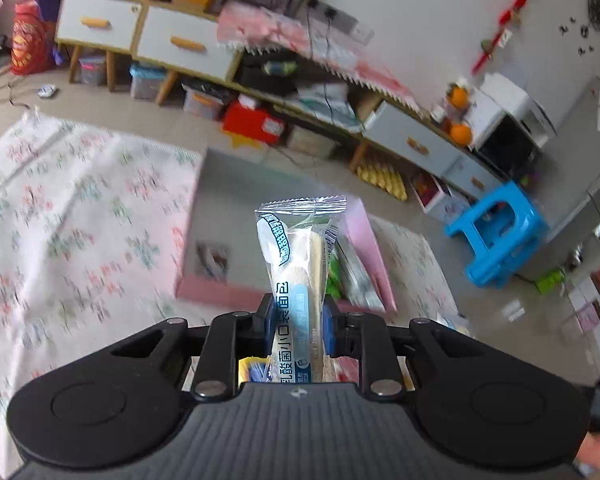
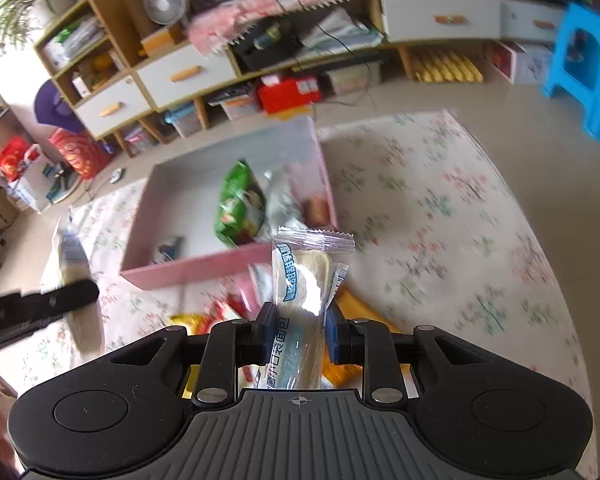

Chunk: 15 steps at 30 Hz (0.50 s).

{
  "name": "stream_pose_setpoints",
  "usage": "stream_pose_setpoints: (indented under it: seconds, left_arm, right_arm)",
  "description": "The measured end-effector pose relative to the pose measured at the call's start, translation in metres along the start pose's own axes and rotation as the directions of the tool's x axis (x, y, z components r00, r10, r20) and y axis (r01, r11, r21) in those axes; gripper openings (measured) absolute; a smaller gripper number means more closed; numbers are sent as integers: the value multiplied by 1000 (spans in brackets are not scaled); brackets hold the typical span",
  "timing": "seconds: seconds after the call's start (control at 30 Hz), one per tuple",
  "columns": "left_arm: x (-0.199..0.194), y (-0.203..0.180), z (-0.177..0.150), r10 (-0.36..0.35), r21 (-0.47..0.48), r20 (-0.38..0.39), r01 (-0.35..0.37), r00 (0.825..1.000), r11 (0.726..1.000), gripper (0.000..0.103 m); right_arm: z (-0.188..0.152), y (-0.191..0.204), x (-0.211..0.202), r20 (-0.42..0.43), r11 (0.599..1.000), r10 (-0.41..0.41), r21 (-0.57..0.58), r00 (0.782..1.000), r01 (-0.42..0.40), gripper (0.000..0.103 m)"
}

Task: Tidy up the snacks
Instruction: 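Carry both white bars into the pink box and open both grippers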

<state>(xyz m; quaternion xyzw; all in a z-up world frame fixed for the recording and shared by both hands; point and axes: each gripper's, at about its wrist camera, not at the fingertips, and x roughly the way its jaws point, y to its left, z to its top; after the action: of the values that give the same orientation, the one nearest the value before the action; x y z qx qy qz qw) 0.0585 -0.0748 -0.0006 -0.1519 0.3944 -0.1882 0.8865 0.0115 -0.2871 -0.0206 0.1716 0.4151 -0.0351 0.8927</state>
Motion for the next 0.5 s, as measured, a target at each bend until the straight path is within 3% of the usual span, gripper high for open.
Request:
stream_pose_setpoints:
  seconds: [0.27,0.5]
  left_arm:
    - [21,8,22,26,2,86,-27,996,1000,21]
    - [38,24,34,34,-32,81,-32,996,999,21]
  right_arm:
    - [40,31,27,117,996,67,-61,991,-60,24]
    - [61,64,57,162,987,105,-141,981,-82,24]
